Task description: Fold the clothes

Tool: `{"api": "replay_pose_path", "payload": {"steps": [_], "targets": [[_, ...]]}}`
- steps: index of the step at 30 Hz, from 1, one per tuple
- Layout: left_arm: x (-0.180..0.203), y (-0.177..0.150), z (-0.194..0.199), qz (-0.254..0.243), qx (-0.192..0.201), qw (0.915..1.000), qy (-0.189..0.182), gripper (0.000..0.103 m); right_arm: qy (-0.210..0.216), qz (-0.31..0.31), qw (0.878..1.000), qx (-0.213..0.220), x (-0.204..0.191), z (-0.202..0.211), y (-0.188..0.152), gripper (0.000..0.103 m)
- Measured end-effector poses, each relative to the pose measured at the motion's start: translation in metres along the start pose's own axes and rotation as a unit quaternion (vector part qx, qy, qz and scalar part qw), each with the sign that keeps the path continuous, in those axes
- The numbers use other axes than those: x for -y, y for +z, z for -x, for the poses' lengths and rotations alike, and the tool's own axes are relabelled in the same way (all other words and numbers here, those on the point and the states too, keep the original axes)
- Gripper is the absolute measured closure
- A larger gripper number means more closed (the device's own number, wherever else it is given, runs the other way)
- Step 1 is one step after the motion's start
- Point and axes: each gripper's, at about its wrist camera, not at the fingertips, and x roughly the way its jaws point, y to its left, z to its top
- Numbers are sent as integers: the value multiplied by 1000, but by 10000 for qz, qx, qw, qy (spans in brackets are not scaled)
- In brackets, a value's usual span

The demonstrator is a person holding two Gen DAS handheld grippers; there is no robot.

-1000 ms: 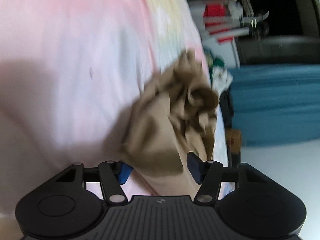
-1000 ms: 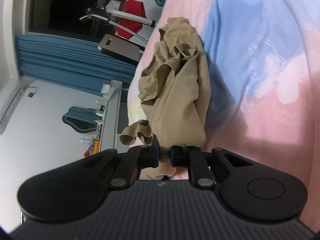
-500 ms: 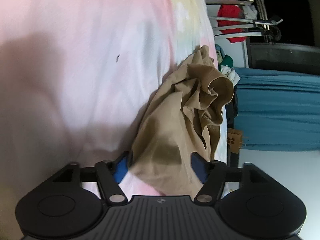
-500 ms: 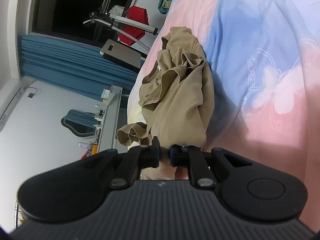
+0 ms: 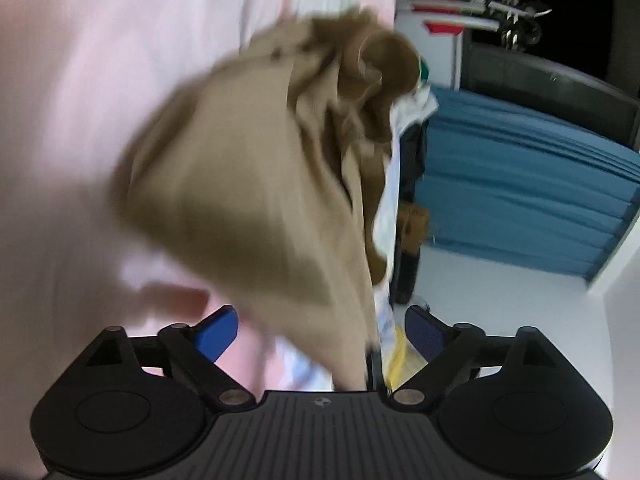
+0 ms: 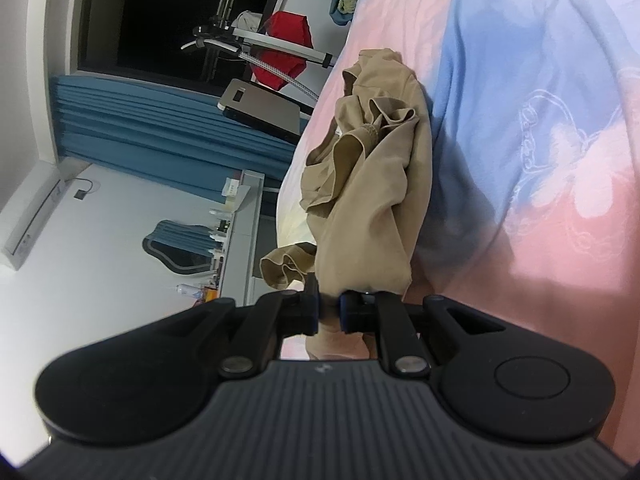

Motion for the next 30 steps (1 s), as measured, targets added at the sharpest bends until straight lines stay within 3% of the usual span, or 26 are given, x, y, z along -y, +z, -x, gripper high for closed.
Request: {"api": "replay_pose_path", "payload": {"steps": [2, 5, 8, 10, 13, 17, 22, 30], "targets": [[-5, 11, 6, 6, 436, 9990, 103, 19, 20, -34, 10000, 22, 1, 1, 1, 91], [-19, 16, 15, 261, 766, 9967, 104, 30, 41, -54, 10000, 60, 1, 2, 1, 91], [-18, 13, 19, 69, 1025, 9939, 409, 48, 45, 29, 9999, 97, -2, 2, 0, 91], [-15, 10, 22, -46, 1133, 9925, 455, 68, 6, 61, 9999, 131, -2, 3, 1, 91], [-2, 10, 25, -293, 1230, 9914, 347, 86, -76, 101, 9997, 198, -4, 6, 0, 91], [30, 3, 50, -767, 1212, 9895, 168, 90, -143, 424, 9983, 372, -24, 16, -2, 91], [75, -31, 98, -1451, 1241, 9814, 181, 91, 72, 649, 9962, 583, -59, 41, -7, 91], [66, -120, 175, -1758, 1046, 9777, 470, 92, 7, 783, 9959, 446, -67, 117, -63, 91]]}}
